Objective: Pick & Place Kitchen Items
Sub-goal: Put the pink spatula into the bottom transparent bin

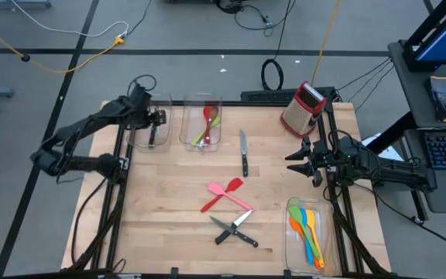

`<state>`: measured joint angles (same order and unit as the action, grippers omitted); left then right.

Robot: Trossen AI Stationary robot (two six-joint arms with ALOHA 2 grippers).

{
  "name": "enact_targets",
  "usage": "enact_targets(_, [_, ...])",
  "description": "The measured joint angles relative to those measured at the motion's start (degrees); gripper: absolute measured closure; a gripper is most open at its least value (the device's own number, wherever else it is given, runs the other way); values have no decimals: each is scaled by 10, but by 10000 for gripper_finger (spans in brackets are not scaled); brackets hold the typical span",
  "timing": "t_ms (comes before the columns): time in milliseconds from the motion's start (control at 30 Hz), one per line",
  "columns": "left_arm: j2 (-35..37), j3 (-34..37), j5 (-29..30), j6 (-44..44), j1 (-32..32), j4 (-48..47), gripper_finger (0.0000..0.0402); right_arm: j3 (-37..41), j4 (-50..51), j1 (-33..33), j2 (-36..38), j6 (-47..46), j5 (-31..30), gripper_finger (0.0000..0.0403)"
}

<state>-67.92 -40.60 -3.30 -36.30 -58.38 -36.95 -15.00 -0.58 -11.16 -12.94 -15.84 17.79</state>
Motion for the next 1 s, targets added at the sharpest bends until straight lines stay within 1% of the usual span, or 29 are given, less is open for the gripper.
enact_targets(100, [58, 0, -5, -19, 9, 0, 177, 0, 0, 0, 0, 0, 0, 248])
enact_targets(267, [149, 0, -48, -71, 43, 0, 176, 0, 0, 0, 0, 0, 3, 248])
enact_targets(400, [206, -1, -62, -132, 103, 0, 176, 0, 0, 0, 0, 0, 3, 248])
enact_targets(533, [238, -1, -52, -202, 189, 11, 176, 0, 0, 0, 0, 0, 3, 248])
enact_targets(667, [245, -1, -19, -260, 288, 49, 176, 0, 0, 0, 0, 0, 3, 248])
enact_targets(767, [243, -1, 26, -290, 362, 96, 176, 0, -1, 0, 0, 0, 3, 248])
enact_targets(867, [236, -1, 83, -303, 433, 152, 176, 0, 0, 0, 0, -6, 4, 248])
enact_targets(1000, [215, -1, 146, -302, 520, 236, 176, 0, -5, 0, 0, -50, 4, 248])
